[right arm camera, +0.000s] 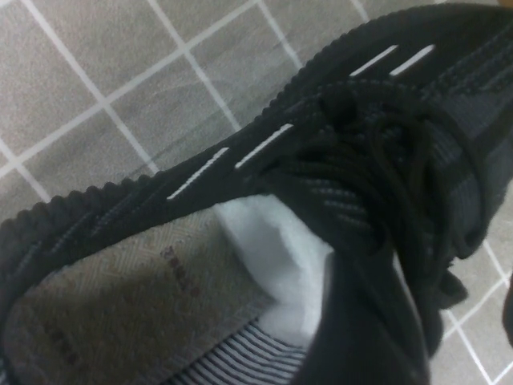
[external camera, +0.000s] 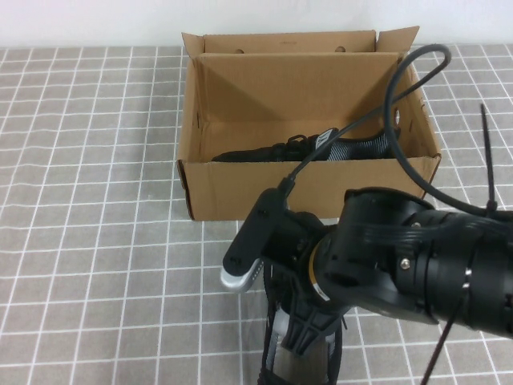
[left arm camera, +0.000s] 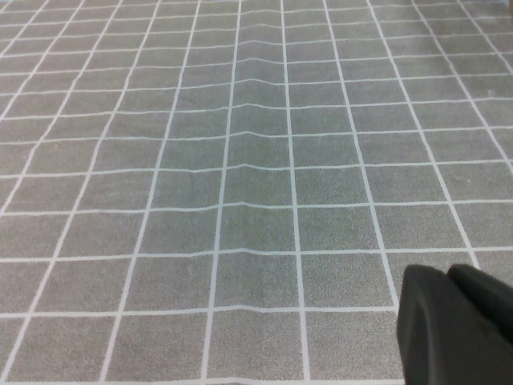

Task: Put shoes into padded shoe box
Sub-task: Pick up the shoe from the table

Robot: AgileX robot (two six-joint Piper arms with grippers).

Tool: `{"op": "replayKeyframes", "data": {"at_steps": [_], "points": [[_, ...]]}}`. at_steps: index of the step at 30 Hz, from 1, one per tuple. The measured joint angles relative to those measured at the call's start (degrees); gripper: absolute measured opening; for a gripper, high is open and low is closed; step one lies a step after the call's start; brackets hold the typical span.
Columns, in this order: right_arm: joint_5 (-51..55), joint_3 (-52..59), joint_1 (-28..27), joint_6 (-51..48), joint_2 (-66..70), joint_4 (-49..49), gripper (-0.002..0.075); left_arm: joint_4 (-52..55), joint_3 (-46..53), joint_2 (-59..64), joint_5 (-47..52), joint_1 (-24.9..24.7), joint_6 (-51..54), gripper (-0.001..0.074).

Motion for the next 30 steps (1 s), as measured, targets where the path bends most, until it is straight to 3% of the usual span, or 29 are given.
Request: {"op": "replayKeyframes", "data": {"at_steps": [6,11,16,21,30], "points": [[0.0,0.0,0.0,0.0,1.7,-0.3,0.0421,0.0,0.0,0.0,0.0,0.0,0.0,-0.0003],[0.1,0.0,0.0,0.3,4.2,-1.0,0.042,0.0,0.0,0.0,0.0,0.0,0.0,-0.0003],[1.1,-0.1,0.1,1.6,6.1,-2.9,0.0311,0.0,0.0,0.0,0.0,0.0,0.0,-0.0003],[2.3,-0.4,0.4,1.7,6.3,-4.9,0.0106,0.0,0.0,0.0,0.0,0.0,0.0,-0.0003],[2.4,-0.7,0.4,1.7,6.4,-5.4,0.0086,0.0,0.0,0.0,0.0,0.0,0.0,-0.0003]]}}
